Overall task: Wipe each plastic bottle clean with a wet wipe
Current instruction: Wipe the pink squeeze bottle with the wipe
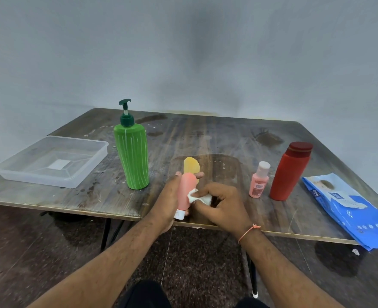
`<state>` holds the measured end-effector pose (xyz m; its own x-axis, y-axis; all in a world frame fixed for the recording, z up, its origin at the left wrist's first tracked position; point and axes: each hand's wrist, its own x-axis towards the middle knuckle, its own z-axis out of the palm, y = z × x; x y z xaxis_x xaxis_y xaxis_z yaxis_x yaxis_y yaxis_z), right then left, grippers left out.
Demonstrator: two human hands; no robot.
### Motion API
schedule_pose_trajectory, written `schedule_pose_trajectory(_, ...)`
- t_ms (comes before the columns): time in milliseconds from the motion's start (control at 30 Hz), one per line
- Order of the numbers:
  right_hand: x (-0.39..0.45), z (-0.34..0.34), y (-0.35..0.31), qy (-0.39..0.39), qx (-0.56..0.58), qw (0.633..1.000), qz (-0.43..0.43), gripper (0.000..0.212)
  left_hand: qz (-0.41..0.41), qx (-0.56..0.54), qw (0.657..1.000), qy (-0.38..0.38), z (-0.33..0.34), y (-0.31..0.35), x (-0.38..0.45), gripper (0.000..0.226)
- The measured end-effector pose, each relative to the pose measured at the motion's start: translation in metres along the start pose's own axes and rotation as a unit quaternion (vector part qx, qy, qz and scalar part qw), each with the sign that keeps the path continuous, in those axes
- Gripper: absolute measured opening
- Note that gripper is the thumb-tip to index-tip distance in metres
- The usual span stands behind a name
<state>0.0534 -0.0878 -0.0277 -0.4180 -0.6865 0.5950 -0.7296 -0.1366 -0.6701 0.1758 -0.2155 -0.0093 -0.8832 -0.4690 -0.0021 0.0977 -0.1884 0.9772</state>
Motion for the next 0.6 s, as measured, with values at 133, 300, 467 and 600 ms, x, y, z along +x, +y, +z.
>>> schedule_pose_trajectory(133,0.005,0.000,0.003,0.057,0.008,0.998,0.029,0.015,0.000,-0.002,1.000,0.029,0.001,-0.002,0.001,0.060)
schedule_pose_trajectory(300,0.003,0.001,-0.001,0.016,0.028,0.999,0.036,0.019,0.003,-0.011,1.000,0.023,0.003,0.000,-0.001,0.062)
schedule_pose_trajectory(467,-0.002,0.004,-0.010,-0.063,0.092,0.989,0.098,0.021,0.031,0.013,0.998,0.050,0.004,-0.001,-0.002,0.061)
schedule_pose_trajectory(600,0.005,0.004,-0.017,-0.129,0.159,0.966,0.161,0.016,0.045,0.013,0.997,0.068,0.003,-0.005,-0.001,0.061)
